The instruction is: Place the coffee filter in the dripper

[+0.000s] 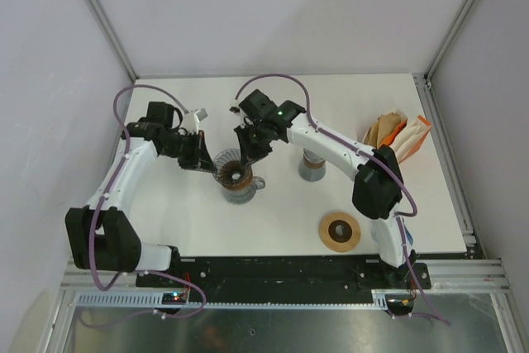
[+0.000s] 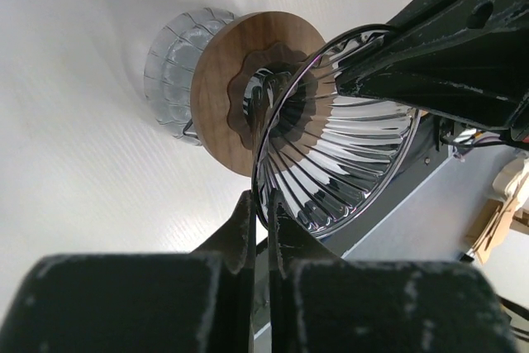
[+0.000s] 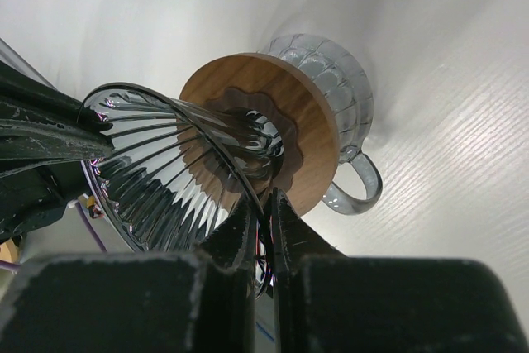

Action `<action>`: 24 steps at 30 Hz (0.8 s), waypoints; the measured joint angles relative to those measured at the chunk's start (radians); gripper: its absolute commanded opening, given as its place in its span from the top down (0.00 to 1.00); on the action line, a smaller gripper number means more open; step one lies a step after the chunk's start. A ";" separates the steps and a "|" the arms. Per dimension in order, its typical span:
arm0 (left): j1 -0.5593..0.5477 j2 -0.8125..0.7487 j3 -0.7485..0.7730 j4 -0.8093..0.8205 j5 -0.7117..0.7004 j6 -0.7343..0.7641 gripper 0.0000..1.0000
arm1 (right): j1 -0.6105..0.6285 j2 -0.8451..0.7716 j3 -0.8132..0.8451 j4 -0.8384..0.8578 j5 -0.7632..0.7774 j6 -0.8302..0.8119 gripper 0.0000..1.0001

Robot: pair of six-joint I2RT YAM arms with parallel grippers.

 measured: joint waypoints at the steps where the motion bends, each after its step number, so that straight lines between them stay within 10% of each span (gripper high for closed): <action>1: 0.000 0.008 0.003 0.002 0.006 0.004 1.00 | -0.003 0.000 0.000 0.000 -0.001 0.000 1.00; 24: 0.011 0.098 0.001 0.058 0.097 0.051 1.00 | -0.057 -0.017 -0.111 0.100 -0.087 0.050 1.00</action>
